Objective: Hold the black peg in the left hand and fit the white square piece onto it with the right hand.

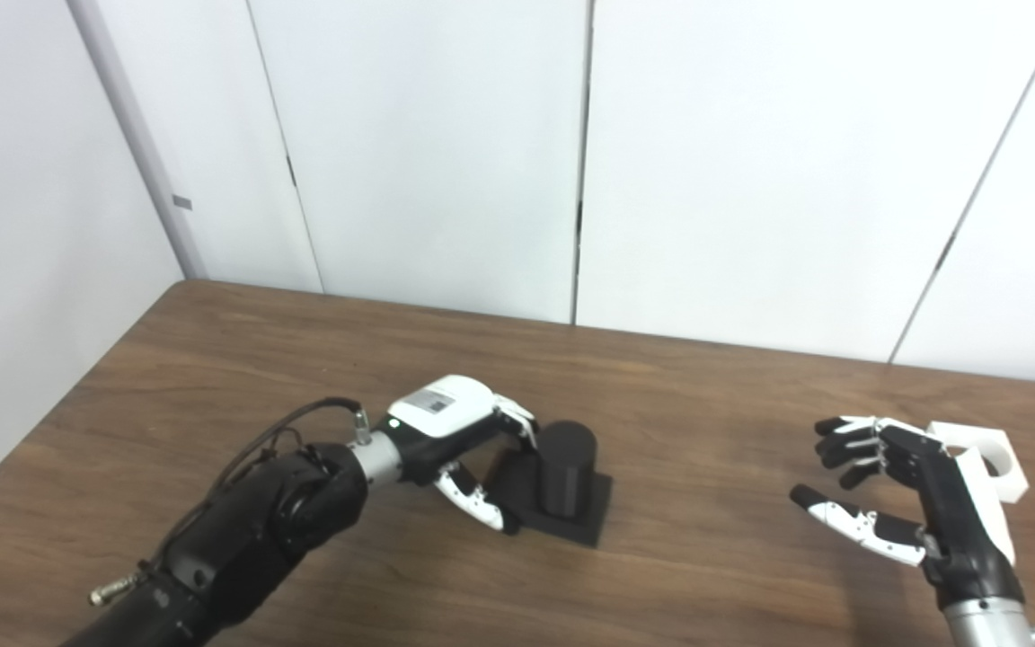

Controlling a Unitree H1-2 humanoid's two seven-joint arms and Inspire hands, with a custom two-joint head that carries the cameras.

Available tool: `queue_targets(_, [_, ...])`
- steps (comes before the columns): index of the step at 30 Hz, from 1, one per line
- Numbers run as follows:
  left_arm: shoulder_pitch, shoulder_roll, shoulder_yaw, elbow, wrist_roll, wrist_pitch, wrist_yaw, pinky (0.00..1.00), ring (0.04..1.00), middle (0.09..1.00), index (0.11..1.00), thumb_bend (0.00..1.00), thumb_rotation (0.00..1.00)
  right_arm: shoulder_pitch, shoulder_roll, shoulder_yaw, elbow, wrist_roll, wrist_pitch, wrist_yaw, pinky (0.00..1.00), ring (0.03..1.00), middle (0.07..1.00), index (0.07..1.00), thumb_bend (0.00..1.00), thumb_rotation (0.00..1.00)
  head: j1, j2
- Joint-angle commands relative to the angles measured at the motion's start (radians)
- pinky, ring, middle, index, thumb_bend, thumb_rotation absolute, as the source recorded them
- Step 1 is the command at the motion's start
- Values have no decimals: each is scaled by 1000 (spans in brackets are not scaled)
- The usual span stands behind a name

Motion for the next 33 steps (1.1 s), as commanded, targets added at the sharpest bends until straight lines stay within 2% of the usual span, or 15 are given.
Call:
queue_targets(1, [23, -29, -58, 4, 54, -52, -42, 830, 851, 821, 490, 522, 71, -42, -1, -3, -16, -5, -42, -20, 411, 546, 662, 490, 499, 113, -7, 3])
queue_targets(6, [19, -60, -74, 23, 55, -87, -43, 832, 843, 821, 488, 523, 69, -39, 8, -2, -33, -8, -19, -18, 421, 547, 665, 491, 499, 113, -37, 4])
queue_targets(9, [24, -66, -81, 6, 66, -85, -52, 833, 849, 826, 487, 523, 69, -35, 13, -5, -49, -8, -5, -17, 433, 555, 664, 492, 499, 115, -55, 6])
queue_targets(12, [27, -71, -96, -1, 93, -94, -52, 819, 850, 835, 489, 523, 68, -29, 21, -7, -82, -8, 42, -10, 448, 564, 666, 495, 498, 119, -73, 14])
queue_targets(16, [30, -71, -107, 3, 117, -119, -38, 812, 847, 853, 491, 522, 70, -32, -8, -2, -127, -28, 80, 16, 452, 564, 679, 495, 499, 118, -112, 17])
queue_targets(19, [29, -59, -113, -8, 133, -121, -42, 819, 849, 862, 492, 522, 71, -56, -95, -14, -154, -49, 100, 72, 471, 584, 697, 496, 501, 120, -159, 13])
queue_targets(21, [29, -52, -114, -8, 138, -132, -36, 814, 844, 862, 492, 523, 71, -73, -170, -26, -184, -64, 154, 135, 512, 629, 737, 496, 503, 125, -195, 8])
queue_targets(22, [30, -48, -114, -6, 141, -138, -33, 813, 840, 861, 491, 523, 71, -83, -210, -35, -200, -71, 186, 167, 530, 661, 764, 621, 582, 64, -213, 5])
queue_targets(23, [30, -44, -114, -4, 141, -144, -30, 811, 836, 860, 491, 523, 71, -92, -246, -44, -211, -76, 208, 190, 543, 684, 782, 693, 638, 35, -233, 2])
queue_targets(25, [34, -37, -110, -2, 137, -157, -22, 805, 832, 856, 492, 522, 70, -108, -307, -55, -233, -103, 243, 220, 560, 710, 800, 761, 720, 16, -275, -8])
queue_targets(29, [38, -24, -109, 11, 120, -179, 2, 792, 829, 852, 494, 522, 68, -140, -395, -52, -256, -191, 284, 247, 572, 729, 788, 771, 774, 53, -352, -29])
queue_targets(30, [38, -21, -111, 13, 115, -180, 6, 790, 828, 851, 494, 522, 68, -152, -421, -44, -268, -229, 318, 275, 573, 731, 789, 771, 775, 56, -384, -36])
queue_targets(33, [38, -15, -119, 16, 106, -181, 20, 789, 824, 848, 494, 523, 66, -177, -469, -27, -282, -298, 368, 329, 612, 787, 837, 787, 766, 57, -419, -52])
